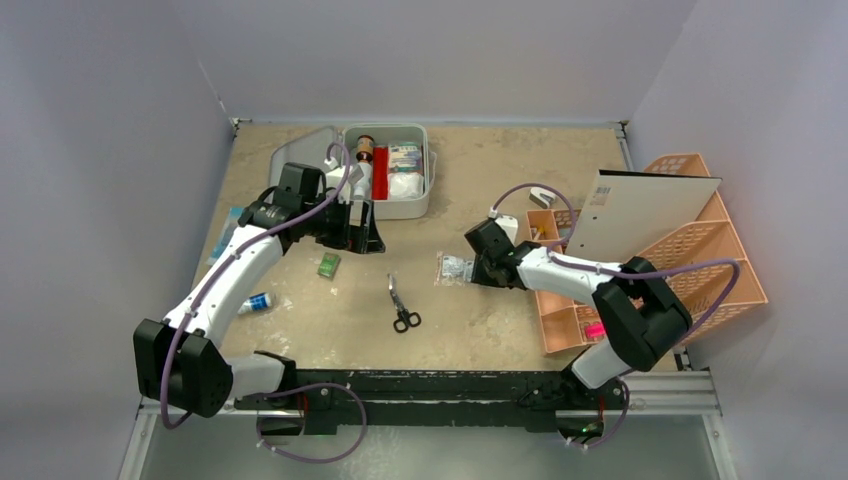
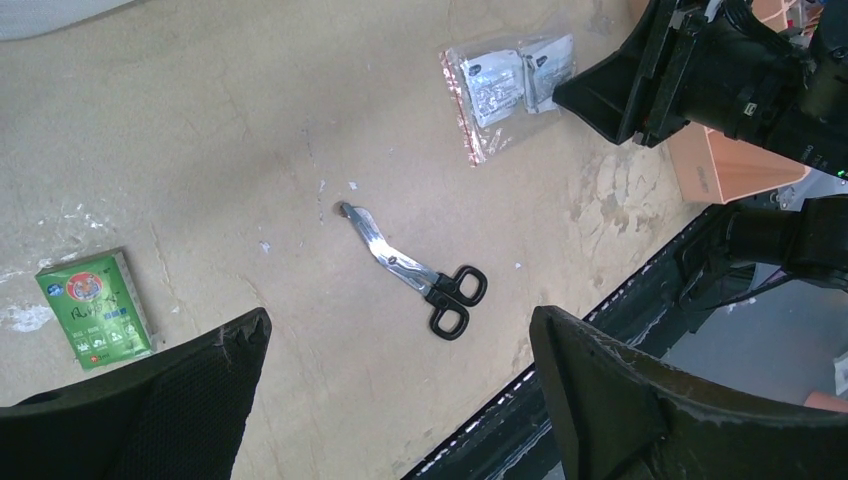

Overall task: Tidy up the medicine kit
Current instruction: Pick up the medical item at the center of the board.

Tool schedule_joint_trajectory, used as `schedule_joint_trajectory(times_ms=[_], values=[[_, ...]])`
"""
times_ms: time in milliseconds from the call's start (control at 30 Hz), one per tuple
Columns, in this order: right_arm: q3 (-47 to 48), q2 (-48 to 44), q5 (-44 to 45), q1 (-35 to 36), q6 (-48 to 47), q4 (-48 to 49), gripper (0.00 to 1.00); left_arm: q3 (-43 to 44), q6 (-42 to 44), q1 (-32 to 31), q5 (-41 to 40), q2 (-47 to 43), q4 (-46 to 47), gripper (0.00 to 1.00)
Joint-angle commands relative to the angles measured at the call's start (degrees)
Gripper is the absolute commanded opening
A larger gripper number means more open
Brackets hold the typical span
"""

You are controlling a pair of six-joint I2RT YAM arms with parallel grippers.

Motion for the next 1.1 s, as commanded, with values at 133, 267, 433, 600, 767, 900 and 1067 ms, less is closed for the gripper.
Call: schedule_joint_trajectory(times_ms=[133, 267, 433, 600, 767, 900, 1067], values=[[-1.6, 3.0, 0.7, -0.4, 0.6, 4.5, 0.34, -1.3, 2.0, 0.3, 1.6, -1.4, 1.3, 0.98], [-2.2, 2.3, -0.2, -0.4, -2.0, 7.1, 0.17, -1.4, 2.3, 0.3, 1.4, -1.5, 1.7, 0.95], [-2.0, -0.4, -2.4, -0.4, -7.3, 7.8, 0.00, -1.1, 2.7, 0.3, 3.9, -0.7, 3.1, 0.90], [-1.8, -5.7, -7.5, -0.4, -14.5, 7.6, 0.00, 0.0, 0.3, 0.3, 1.8, -0.1, 2.5, 0.84], [0.4, -11.3, -15.9, -0.4, -24.3, 5.9, 0.00, 1.2, -0.4, 0.4, 2.0, -0.9, 2.6, 0.81], [1.2, -16.6, -25.5, -0.3, -29.9, 6.0, 0.00, 4.4, 0.4, 0.3, 2.1, -1.4, 2.0, 0.81], [3.4, -22.0, -35.8, -0.3, -34.4, 4.0, 0.00, 7.3, 1.9, 0.2, 10.2, -0.8, 4.8, 0.81]])
